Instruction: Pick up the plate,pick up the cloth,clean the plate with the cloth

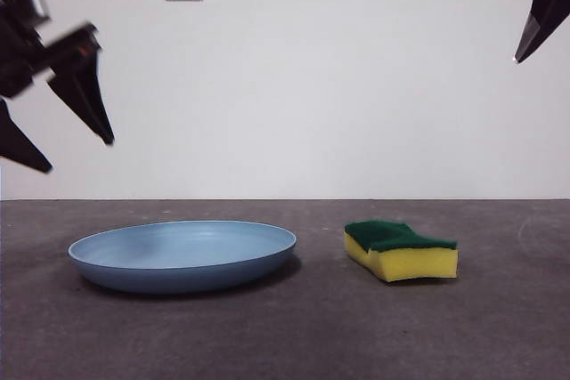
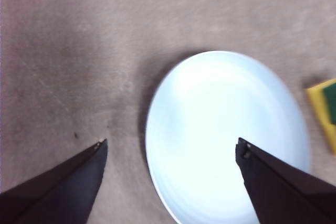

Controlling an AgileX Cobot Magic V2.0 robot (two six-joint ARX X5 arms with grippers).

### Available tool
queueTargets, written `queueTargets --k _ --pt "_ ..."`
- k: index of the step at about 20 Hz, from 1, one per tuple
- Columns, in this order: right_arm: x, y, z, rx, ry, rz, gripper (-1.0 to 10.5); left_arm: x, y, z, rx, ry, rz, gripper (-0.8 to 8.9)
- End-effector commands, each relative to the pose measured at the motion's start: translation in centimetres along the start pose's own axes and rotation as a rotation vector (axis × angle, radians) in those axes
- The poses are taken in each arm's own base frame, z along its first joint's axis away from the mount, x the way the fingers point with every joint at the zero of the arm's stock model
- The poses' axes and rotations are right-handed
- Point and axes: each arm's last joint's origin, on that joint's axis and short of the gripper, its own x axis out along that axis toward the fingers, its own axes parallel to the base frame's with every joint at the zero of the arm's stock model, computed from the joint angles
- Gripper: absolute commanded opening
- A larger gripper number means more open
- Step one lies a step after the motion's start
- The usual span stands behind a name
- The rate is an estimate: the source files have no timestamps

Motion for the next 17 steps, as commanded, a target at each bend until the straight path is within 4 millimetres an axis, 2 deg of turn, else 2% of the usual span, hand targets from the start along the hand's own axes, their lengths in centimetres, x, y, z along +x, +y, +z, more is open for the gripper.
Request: queueTargets --k 1,7,13,17 --pt "0.0 0.1 0.1 -0.014 -0.003 0.003 4.3 2.0 0.1 0.2 0.012 0.057 0.013 4.09" --pt "0.0 0.1 0.1 -0.014 -0.003 0.003 4.3 6.8 -0.1 -1.1 0.036 0.178 0.073 4.08" --pt "0.0 0.1 0.1 -0.013 -0.003 0.003 4.3 8.5 -0.4 -1.7 0.059 0.208 0.109 3.89" --pt "0.0 0.1 0.1 -0.010 -0.003 0.003 4.3 8.6 -0.5 -1.9 0.061 0.223 0.107 1.65"
